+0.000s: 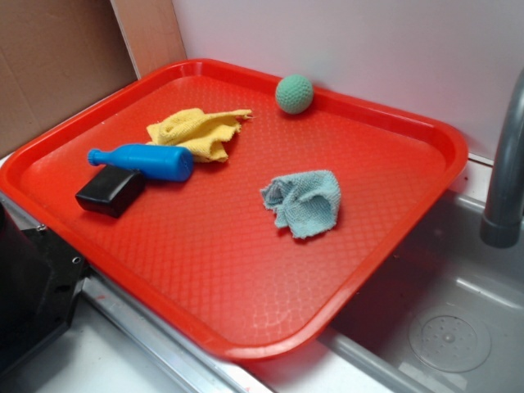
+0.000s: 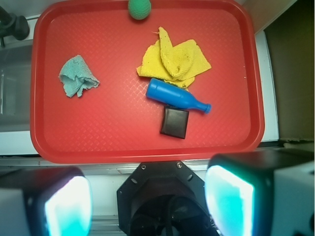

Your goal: Grab the blue cloth.

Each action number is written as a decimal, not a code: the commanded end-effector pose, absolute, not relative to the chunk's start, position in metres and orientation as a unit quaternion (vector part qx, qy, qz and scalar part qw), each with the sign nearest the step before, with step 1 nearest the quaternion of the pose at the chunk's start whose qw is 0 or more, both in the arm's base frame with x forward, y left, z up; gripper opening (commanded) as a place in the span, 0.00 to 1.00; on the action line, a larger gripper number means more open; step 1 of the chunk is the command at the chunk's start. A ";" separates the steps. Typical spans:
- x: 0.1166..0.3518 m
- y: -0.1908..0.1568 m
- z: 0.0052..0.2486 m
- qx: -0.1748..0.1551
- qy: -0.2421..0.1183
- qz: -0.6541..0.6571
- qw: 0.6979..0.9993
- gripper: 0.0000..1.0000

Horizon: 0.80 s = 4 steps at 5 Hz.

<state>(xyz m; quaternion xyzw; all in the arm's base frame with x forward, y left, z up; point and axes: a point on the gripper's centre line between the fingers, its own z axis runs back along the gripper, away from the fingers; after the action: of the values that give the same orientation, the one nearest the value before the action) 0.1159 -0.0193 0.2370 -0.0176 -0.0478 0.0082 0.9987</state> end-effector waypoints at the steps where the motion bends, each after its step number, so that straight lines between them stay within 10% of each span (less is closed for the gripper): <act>1: 0.116 -0.019 0.237 -0.018 -0.048 0.008 0.999 1.00; 4: 0.178 -0.031 0.204 -0.058 -0.131 -0.098 0.985 1.00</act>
<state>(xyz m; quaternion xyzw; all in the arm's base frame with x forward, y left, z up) 0.1760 -0.0288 0.1952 -0.0563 -0.1133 -0.0921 0.9877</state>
